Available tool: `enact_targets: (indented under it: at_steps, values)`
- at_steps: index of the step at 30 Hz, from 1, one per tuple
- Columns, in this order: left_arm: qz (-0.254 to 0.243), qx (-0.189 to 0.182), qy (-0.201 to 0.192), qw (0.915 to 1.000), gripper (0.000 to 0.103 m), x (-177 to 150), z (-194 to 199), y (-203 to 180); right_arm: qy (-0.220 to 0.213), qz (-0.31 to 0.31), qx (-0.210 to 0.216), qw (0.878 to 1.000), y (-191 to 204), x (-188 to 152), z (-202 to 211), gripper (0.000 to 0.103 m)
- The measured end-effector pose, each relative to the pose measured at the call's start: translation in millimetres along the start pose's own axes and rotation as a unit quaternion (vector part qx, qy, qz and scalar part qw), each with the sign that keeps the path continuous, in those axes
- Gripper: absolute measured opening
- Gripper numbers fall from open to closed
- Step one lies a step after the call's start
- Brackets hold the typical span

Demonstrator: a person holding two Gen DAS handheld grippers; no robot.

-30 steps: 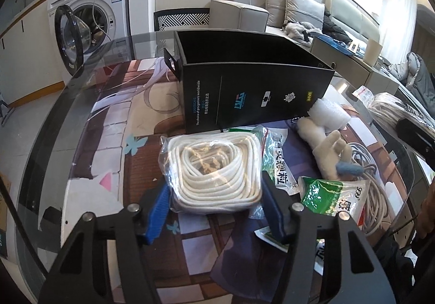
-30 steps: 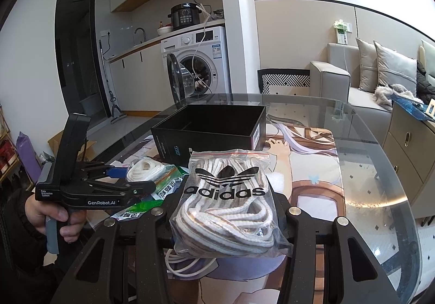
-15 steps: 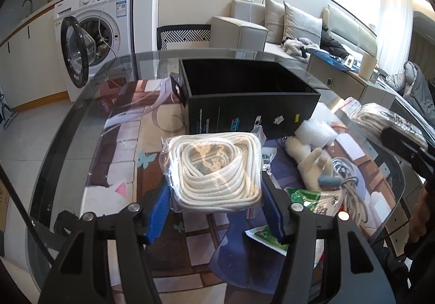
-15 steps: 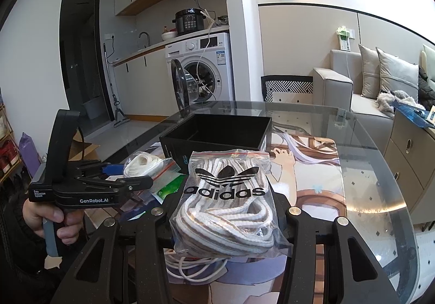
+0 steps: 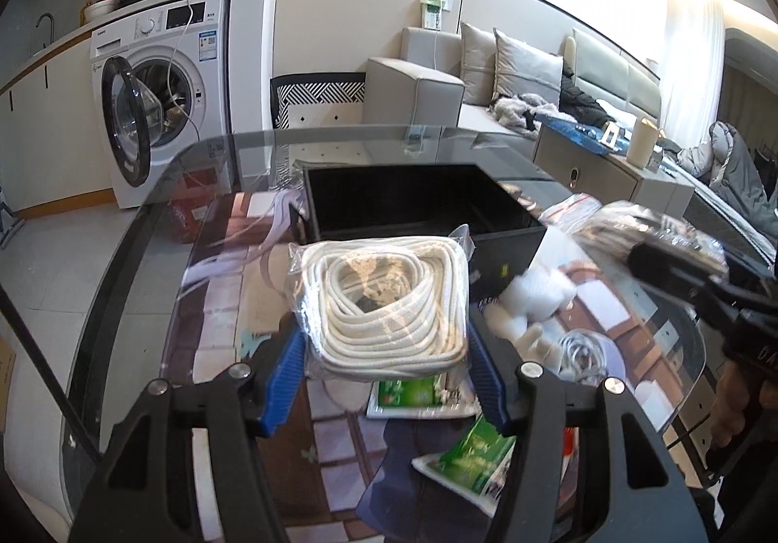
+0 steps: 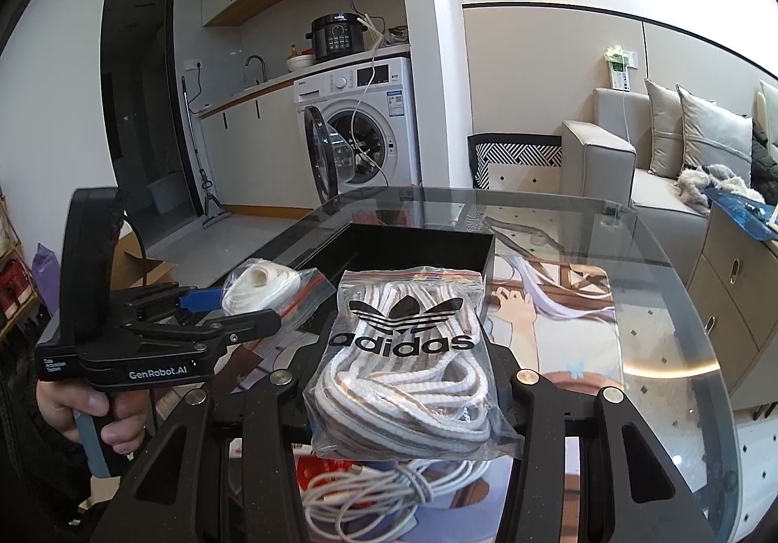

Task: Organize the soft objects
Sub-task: 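Lower the rope coil into the black box with the left gripper while the right drops the pack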

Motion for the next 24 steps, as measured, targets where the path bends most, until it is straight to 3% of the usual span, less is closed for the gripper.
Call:
enact_targets:
  at_steps: [24]
  values:
    - [0.013, -0.004, -0.002, 0.9999, 0.060, 47.1, -44.0, -0.1, 0.037, 0.005, -0.025, 0.999, -8.6, 46.6, -66.0, 0.047]
Point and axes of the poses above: each gripper's, at about its wrist camera, not at the fingertips, and z roughly against the way its jaws point, y to its left, x to its top, the point moved 4 cm from there along -z, roughly the way its jaws point, and after that the axes turned 3 degrees about x, right-handed, at the moved point
